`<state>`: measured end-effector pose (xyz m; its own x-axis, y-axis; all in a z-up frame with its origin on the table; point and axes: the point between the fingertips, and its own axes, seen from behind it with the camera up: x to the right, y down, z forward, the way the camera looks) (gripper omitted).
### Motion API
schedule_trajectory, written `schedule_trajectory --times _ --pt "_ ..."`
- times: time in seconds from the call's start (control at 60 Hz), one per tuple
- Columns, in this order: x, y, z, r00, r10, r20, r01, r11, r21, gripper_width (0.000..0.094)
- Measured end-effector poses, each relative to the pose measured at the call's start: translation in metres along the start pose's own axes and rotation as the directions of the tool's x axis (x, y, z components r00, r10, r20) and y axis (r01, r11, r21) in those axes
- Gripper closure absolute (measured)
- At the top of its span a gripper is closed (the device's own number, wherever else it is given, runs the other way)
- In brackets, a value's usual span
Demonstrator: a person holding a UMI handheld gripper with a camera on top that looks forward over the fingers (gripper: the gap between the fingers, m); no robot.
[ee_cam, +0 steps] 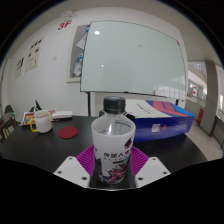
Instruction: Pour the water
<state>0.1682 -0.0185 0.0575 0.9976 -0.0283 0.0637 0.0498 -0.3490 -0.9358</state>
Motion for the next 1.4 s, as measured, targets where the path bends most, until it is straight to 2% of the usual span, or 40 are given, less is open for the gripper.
schedule_trajectory --times 0.05,0.183,0.267,0.367,0.45,0.533,0.65,0.8,0.9,1.017,1.133,1.233,1.4 --pt "0.001 0.0 0.0 1.0 -0.016 -0.007 0.016 1.0 0.003 0.0526" --pt "0.007 -0.007 -0.002 0.995 -0.078 -0.065 0.077 0.997 -0.011 0.0527" --pt "0.022 -0.031 -0.003 0.974 -0.162 -0.159 0.163 0.987 -0.008 0.0526" --pt "0.043 -0.089 -0.006 0.911 -0.297 -0.286 0.313 0.95 0.011 0.0526" --pt "0.054 -0.155 -0.006 0.808 -0.433 -0.399 0.476 0.879 0.011 0.0526" --pt "0.032 -0.212 0.001 0.654 -0.573 -0.493 0.649 0.76 -0.022 0.0528" --pt "-0.026 -0.281 0.019 0.331 -0.766 -0.552 0.885 0.454 -0.1 0.0526" --pt "-0.134 -0.297 0.062 -0.114 -0.851 -0.513 0.987 -0.035 -0.16 0.0525" --pt "-0.185 -0.265 0.099 -0.333 -0.837 -0.433 0.943 -0.288 -0.168 0.0524" --pt "-0.22 -0.229 0.127 -0.516 -0.777 -0.36 0.856 -0.489 -0.171 0.052" --pt "-0.24 -0.205 0.144 -0.589 -0.745 -0.313 0.805 -0.574 -0.151 0.0525" --pt "-0.246 -0.196 0.149 -0.596 -0.74 -0.313 0.798 -0.589 -0.126 0.0523" --pt "-0.247 -0.219 0.133 -0.462 -0.812 -0.357 0.879 -0.474 -0.059 0.0525"
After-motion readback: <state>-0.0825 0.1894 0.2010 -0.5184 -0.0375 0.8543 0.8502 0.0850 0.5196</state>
